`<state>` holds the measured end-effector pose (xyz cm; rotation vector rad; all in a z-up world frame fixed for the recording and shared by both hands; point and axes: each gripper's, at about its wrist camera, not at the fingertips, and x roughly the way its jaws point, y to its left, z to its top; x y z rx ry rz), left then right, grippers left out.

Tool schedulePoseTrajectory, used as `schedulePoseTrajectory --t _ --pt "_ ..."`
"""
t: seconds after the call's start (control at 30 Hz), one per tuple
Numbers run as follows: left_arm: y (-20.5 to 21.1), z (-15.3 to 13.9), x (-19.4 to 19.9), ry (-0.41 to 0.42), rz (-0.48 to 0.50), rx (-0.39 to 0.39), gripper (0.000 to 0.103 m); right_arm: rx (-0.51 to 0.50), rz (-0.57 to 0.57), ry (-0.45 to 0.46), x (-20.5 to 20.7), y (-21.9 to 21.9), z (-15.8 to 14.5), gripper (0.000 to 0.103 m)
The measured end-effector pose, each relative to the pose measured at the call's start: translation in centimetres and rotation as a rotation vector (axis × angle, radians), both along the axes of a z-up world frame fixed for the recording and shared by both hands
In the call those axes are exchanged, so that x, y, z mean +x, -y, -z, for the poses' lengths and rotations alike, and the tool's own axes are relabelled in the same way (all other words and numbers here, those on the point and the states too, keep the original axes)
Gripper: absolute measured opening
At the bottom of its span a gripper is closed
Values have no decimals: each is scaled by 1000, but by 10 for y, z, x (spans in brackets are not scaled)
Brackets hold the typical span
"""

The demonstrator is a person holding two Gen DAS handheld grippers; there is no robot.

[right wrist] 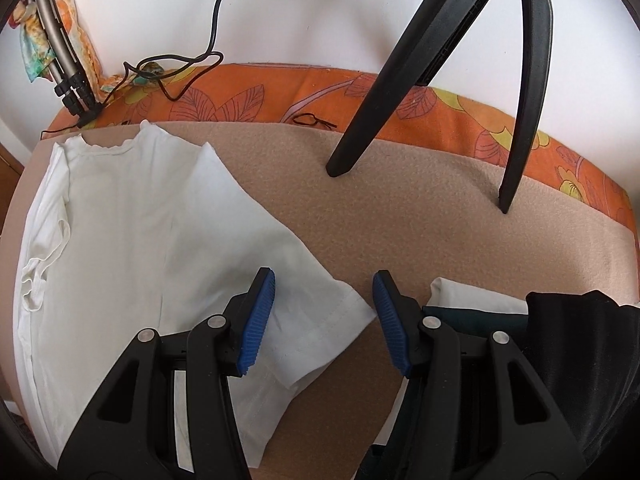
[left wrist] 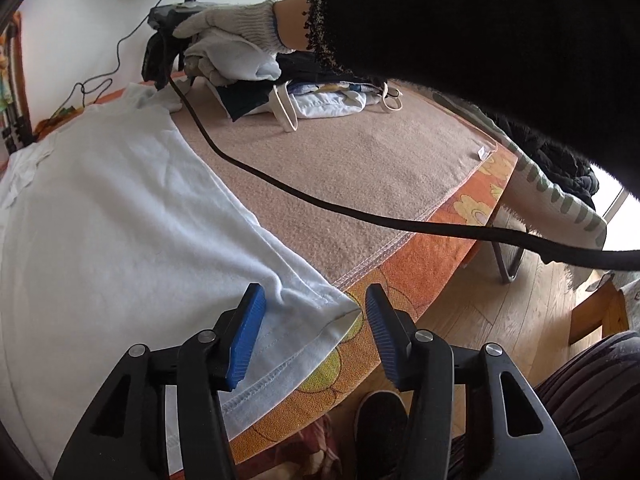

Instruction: Fold small clothes

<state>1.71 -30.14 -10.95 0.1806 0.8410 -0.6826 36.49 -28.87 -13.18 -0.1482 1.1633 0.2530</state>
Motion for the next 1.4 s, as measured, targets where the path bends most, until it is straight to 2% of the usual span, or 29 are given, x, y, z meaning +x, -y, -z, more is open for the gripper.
schedulePoseTrajectory --t 0.03,0.07,0.1,0.13,0.17,0.2,0.23,0.27,0.3,0.4,0.57,0.87,1.07,1.23,1.4 --pt "3 2 -2 30 10 25 49 0 -3 -2 0 1 1 53" --pt "5 3 -4 61 22 43 42 1 -3 -1 1 1 2 53" --pt "6 4 -4 87 20 56 24 4 -3 2 0 1 2 53" --pt "3 3 0 89 18 38 14 8 -3 3 0 2 2 53" --pt "-3 1 6 63 9 3 11 13 -2 4 1 3 2 53" --pt "-10 0 13 29 -9 -31 7 20 -2 7 0 2 2 47" --pt "-16 -1 19 -11 -21 -72 7 25 -5 12 0 2 2 41" --pt "-21 -2 21 -30 -43 -98 6 30 -6 17 -1 2 1 19" --pt "-25 -4 21 -34 -60 -114 6 43 1 14 0 4 0 5" --pt "-36 -13 17 -28 -87 -164 6 96 13 29 -1 8 -9 5" --pt "-49 -24 9 -9 -117 -213 6 113 35 71 -6 8 -32 4" --pt "-77 -29 6 -12 -172 -276 6 58 33 132 -16 -28 -73 4" --pt "-106 -28 4 -33 -195 -346 6 -12 24 152 -19 -73 -85 4" --pt "-140 -22 6 -63 -270 -379 6 -72 -2 160 -20 -117 -93 4" --pt "-167 -17 5 -102 -340 -412 6 -121 -23 150 -18 -168 -86 4"
